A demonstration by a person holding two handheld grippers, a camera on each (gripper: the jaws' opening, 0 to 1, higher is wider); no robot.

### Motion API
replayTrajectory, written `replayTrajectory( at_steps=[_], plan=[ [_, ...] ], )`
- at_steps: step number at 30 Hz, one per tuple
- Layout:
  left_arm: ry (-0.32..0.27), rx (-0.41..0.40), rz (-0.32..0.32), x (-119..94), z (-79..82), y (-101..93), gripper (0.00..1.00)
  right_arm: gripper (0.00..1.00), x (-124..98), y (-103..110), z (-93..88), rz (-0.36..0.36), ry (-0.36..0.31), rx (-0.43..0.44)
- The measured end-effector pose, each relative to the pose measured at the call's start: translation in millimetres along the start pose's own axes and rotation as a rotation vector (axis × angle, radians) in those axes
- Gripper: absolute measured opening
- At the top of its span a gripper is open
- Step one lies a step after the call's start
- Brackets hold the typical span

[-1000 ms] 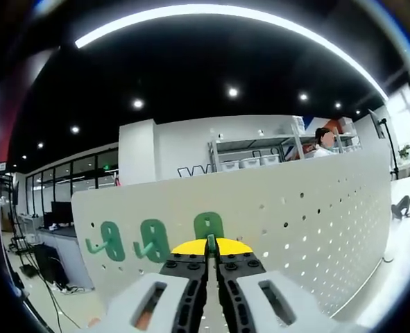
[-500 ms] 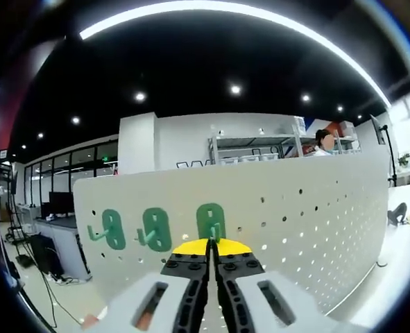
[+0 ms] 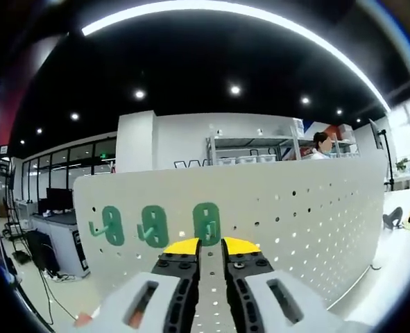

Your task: Insert the hook assembly into the mounting plate slot until the hook locks in place.

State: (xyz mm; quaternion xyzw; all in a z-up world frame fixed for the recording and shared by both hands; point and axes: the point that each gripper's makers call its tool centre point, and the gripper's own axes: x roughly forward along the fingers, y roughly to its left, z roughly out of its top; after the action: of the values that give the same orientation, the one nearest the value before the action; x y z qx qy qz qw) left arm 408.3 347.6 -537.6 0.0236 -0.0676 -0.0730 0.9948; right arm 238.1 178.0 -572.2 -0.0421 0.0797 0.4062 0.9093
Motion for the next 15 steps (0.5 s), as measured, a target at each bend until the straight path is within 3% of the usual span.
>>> replayTrajectory(
  at_steps=[7, 15],
  plan=[
    [0.004, -0.004, -0.02, -6, -0.4, -5.1, 0.2, 0.91, -1, 2, 1.8, 0.001, -0.004, -0.002],
    [0.013, -0.023, -0.06, -18, -1.1, -14.3, 0.32, 0.91, 0, 5, 3.9, 0.005, -0.006, -0.006]
  ],
)
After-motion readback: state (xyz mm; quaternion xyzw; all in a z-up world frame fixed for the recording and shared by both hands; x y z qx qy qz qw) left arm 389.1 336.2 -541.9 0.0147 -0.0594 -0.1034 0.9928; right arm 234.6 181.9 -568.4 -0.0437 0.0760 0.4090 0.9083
